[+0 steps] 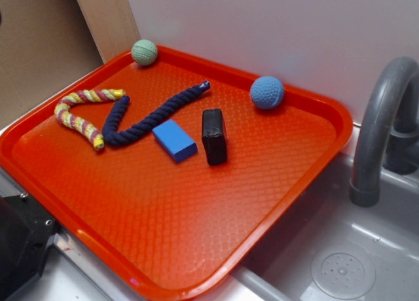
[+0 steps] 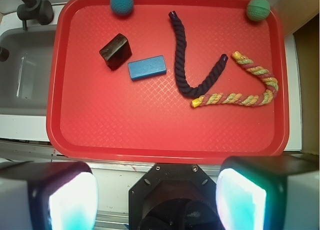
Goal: Grab the black box.
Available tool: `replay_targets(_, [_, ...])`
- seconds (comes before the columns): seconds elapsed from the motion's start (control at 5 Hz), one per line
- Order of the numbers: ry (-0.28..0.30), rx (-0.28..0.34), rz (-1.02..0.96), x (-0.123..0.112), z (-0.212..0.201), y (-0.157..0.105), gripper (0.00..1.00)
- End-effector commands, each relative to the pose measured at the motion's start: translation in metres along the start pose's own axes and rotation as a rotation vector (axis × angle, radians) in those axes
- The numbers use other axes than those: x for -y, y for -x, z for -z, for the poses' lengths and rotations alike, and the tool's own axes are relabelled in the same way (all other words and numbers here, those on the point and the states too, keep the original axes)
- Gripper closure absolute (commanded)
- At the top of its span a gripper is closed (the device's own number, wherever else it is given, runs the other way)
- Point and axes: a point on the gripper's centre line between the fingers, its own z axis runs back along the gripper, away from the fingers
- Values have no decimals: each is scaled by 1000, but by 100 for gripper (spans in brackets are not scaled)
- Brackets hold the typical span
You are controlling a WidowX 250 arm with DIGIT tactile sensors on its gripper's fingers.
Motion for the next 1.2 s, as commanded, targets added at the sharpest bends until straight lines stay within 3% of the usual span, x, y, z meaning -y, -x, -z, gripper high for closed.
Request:
replay_targets(0.0, [0,0,0,0,0,0,0])
replay_targets(0.2, [-130,100,-92,17,33,-46,0])
replay_targets(0.4, [-117,179,-291,32,67,-93,0])
replay_targets(0.6, [-52,220,-490,42,101,-116,0])
replay_targets(0.8, [61,204,-596,52,136,-134,0])
replay_targets(1.0, [103,106,-643,62,174,-142,0])
